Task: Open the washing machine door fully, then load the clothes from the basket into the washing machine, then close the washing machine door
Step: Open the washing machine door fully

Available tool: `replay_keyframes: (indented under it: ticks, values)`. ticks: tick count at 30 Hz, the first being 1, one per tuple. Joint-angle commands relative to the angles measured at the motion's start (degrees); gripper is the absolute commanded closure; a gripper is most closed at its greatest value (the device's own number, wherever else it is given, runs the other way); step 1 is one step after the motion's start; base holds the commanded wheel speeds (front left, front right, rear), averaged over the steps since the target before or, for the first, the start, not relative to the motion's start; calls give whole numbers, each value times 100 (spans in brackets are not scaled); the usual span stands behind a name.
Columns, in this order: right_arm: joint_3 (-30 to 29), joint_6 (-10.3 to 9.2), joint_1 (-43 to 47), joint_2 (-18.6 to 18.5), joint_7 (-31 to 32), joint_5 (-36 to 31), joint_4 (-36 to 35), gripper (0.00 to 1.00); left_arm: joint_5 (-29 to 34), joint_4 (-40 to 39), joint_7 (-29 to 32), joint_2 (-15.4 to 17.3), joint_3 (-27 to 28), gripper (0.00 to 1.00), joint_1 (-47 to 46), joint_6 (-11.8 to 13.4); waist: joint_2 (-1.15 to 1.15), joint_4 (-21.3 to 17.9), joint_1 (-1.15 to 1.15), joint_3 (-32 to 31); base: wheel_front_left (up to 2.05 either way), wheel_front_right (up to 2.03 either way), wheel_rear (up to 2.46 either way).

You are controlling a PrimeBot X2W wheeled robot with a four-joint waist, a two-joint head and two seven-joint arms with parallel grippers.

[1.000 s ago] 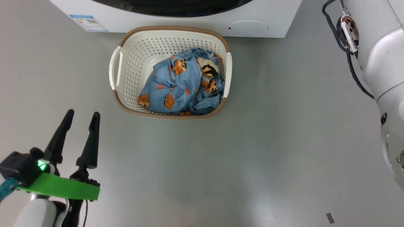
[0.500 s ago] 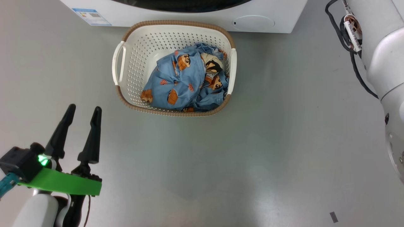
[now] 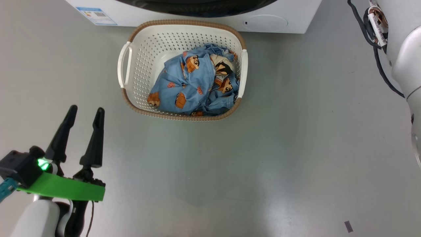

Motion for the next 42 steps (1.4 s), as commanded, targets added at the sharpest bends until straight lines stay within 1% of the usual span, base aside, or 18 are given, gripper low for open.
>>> replay_keyframes:
  ticks: [1,11,12,14,18,32,42]
  values:
    - [85,10,-110,400,173,126,-151,100,-27,-118,-54,229,255,0,-84,-17,0,-10,0,-6,0,0,0]
    - [387,10,26,400,889,553,-287,100,20,-221,-54,219,315,0,-83,-17,0,-44,0,-100,0,0,0]
    - [387,10,26,400,889,553,-287,100,20,-221,-54,219,315,0,-83,-17,0,-44,0,-100,0,0,0]
    - [463,10,121,400,1195,699,-337,100,40,-226,-54,216,325,0,-48,-17,0,-45,0,-173,0,0,0]
    - [520,10,215,400,1439,835,-356,100,61,-216,-54,213,335,0,-3,-17,0,-43,0,-270,0,0,0]
    - [747,10,633,400,2263,1159,-330,100,189,-205,-54,186,399,0,199,-17,0,-51,0,-661,0,0,0]
    - [850,10,1073,400,2907,1390,-489,100,277,-189,-54,152,375,0,337,-17,0,-34,0,-945,0,0,0]
